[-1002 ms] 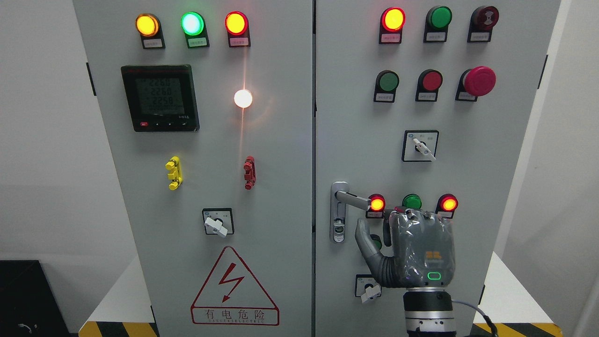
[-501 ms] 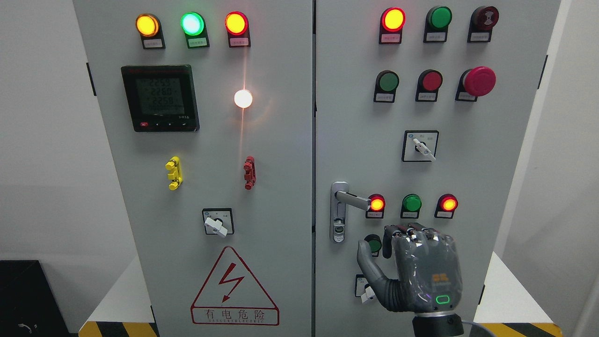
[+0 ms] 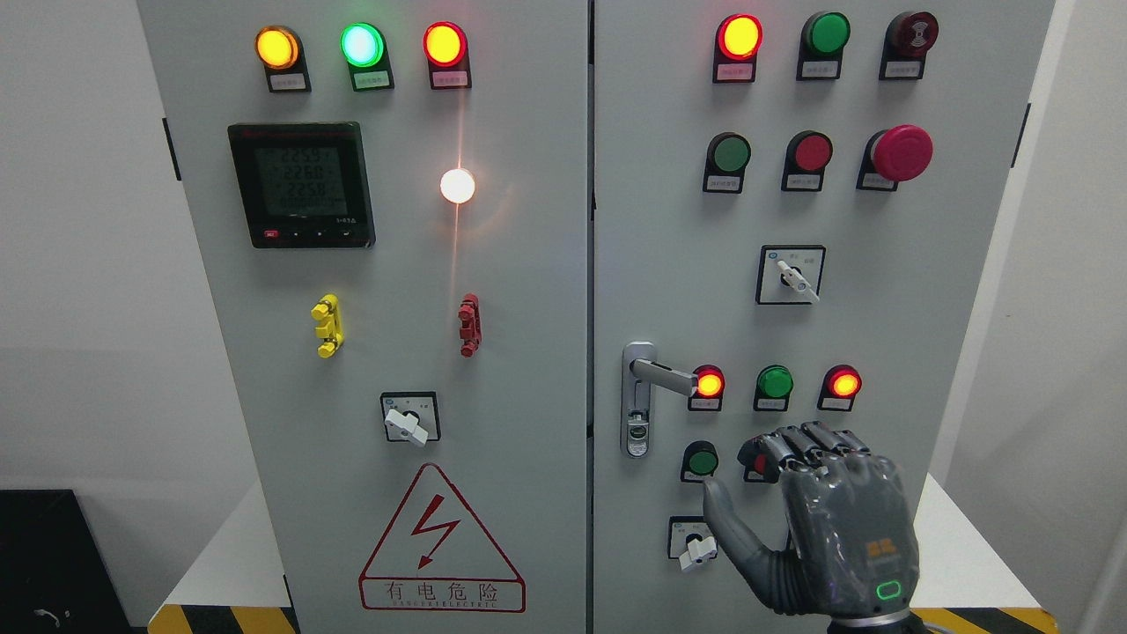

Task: Release door handle

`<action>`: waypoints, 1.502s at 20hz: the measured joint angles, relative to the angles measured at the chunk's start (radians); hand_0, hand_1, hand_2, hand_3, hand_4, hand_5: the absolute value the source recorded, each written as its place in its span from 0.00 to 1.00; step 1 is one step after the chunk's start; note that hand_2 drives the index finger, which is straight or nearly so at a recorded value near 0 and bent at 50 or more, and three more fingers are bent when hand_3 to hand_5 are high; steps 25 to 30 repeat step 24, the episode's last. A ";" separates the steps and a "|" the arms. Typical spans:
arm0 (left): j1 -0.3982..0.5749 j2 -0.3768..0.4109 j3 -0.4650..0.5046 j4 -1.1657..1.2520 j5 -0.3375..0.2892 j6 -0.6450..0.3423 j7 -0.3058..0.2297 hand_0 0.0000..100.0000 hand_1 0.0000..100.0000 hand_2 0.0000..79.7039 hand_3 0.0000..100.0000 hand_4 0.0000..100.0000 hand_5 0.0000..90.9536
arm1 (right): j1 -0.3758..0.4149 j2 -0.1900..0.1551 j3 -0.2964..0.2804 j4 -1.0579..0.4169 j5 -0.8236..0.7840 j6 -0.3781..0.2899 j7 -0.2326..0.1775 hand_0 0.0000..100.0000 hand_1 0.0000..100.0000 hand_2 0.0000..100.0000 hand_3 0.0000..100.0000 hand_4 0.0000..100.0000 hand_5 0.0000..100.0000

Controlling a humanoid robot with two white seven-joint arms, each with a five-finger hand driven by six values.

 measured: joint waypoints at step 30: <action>0.000 0.000 0.000 0.000 0.000 0.000 0.000 0.12 0.56 0.00 0.00 0.00 0.00 | 0.012 0.003 -0.110 -0.028 -0.159 -0.061 0.018 0.49 0.16 0.09 0.10 0.10 0.09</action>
